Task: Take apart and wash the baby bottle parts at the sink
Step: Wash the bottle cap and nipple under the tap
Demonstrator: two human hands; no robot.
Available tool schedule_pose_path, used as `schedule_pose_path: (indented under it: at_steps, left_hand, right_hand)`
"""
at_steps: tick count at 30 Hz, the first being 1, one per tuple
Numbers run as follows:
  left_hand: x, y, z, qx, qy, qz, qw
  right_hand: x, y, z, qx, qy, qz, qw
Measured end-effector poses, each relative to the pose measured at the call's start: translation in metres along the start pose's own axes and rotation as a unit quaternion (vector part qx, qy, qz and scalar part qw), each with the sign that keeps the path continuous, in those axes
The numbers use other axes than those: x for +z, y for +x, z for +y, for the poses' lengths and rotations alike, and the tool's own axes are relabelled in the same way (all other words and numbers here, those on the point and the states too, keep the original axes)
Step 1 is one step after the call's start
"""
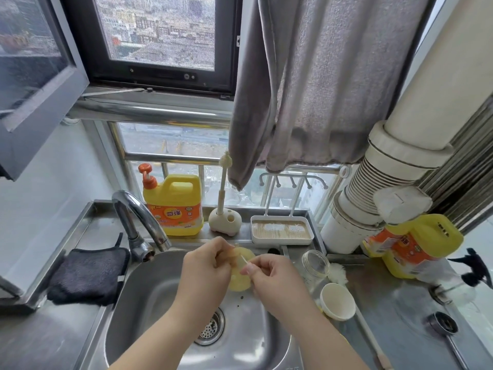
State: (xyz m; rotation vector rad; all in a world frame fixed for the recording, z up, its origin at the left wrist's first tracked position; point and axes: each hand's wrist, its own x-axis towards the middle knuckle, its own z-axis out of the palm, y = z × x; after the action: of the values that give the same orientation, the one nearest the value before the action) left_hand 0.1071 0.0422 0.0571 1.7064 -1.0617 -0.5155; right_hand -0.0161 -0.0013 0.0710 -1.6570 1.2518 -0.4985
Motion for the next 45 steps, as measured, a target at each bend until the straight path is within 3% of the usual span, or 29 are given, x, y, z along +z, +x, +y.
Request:
schedule_pose_path:
  at_steps: [12,16,23,29,45]
  left_hand:
    - [-0.006,0.009,-0.017,-0.046,0.058,0.056,0.996]
    - [-0.007,0.011,-0.019,-0.063,0.101,0.024,0.993]
    - [-0.001,0.0,-0.008,-0.139,-0.072,-0.031,0.987]
    - [-0.005,0.001,-0.01,-0.204,-0.206,-0.058,0.955]
    - [-0.015,0.009,-0.014,-0.281,-0.254,-0.146,0.914]
  right_hand:
    - [-0.004,-0.009,0.006,0.005,-0.054,-0.053,0.997]
    - [-0.005,-0.013,0.004,0.007,-0.13,-0.091,0.987]
    - [0.0,-0.007,0.002,-0.017,-0.201,-0.044,0.978]
    - [-0.004,-0.009,0.0,-0.055,-0.235,-0.035,0.97]
    - [-0.019,-0.009,-0.006,-0.106,-0.327,-0.027,0.939]
